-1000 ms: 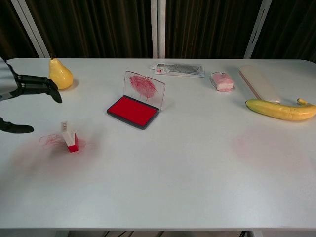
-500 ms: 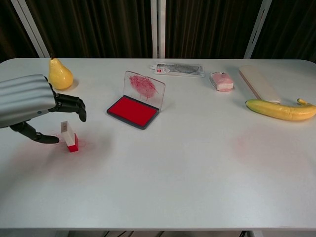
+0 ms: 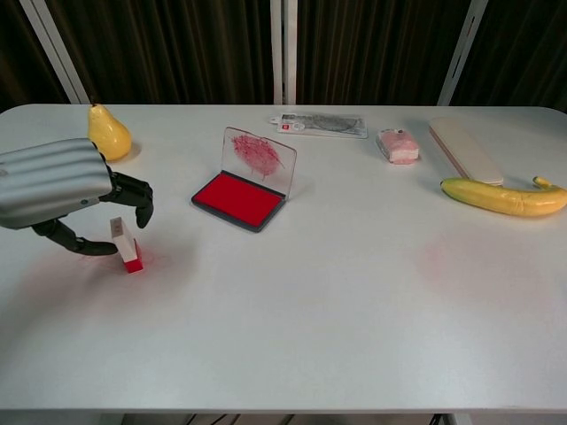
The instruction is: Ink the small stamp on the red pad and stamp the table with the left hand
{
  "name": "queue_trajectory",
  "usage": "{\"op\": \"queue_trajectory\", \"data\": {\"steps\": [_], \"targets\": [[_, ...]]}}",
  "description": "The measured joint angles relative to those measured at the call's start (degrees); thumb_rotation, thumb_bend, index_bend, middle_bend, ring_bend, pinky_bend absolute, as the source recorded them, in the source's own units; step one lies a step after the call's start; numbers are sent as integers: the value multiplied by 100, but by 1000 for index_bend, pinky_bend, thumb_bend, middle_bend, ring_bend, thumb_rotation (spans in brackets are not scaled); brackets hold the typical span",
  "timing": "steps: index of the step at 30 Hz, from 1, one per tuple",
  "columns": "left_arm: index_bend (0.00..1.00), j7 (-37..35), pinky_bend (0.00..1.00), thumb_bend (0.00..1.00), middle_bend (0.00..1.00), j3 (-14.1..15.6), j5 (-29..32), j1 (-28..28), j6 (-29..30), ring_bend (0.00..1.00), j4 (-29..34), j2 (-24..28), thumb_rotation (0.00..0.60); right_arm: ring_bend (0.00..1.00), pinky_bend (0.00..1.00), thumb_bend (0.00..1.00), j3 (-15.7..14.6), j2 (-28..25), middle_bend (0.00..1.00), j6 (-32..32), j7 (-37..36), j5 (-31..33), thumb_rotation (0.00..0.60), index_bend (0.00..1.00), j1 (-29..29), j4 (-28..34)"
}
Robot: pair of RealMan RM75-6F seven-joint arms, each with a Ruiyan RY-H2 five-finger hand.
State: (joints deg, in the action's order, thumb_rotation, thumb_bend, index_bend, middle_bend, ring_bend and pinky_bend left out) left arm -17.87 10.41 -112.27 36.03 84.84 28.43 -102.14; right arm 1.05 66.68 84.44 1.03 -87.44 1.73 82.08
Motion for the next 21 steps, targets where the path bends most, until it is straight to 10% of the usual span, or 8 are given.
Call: {"op": "queue_trajectory", "data": {"steps": [21], "targets": [[507, -299, 1000, 263, 506, 134, 382, 88, -441, 926, 228, 0, 600, 0, 0, 99, 18, 3, 0, -61, -13, 61, 600, 0, 24, -46]]}}
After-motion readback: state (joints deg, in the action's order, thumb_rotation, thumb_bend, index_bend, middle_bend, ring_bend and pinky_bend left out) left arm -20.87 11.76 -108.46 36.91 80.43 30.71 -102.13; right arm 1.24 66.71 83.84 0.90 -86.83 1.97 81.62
